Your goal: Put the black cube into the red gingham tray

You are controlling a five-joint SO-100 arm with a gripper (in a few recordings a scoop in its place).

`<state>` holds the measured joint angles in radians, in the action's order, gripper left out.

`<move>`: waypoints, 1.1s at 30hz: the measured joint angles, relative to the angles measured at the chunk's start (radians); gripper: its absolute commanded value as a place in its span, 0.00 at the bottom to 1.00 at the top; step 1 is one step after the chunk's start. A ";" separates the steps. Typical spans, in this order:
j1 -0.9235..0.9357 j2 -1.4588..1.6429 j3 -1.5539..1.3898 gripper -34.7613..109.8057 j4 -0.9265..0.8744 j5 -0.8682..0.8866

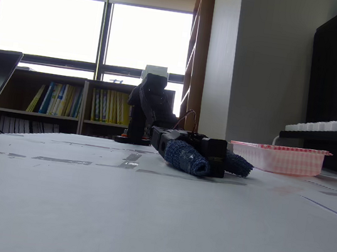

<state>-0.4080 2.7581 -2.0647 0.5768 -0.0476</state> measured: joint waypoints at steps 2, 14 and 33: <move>0.000 0.000 -0.005 0.46 0.000 0.000; -0.011 0.000 -0.017 0.24 0.000 -0.034; -0.043 -0.377 -0.135 0.24 -1.261 -0.181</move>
<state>-0.4510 2.3807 -2.1997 -0.6842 -0.2286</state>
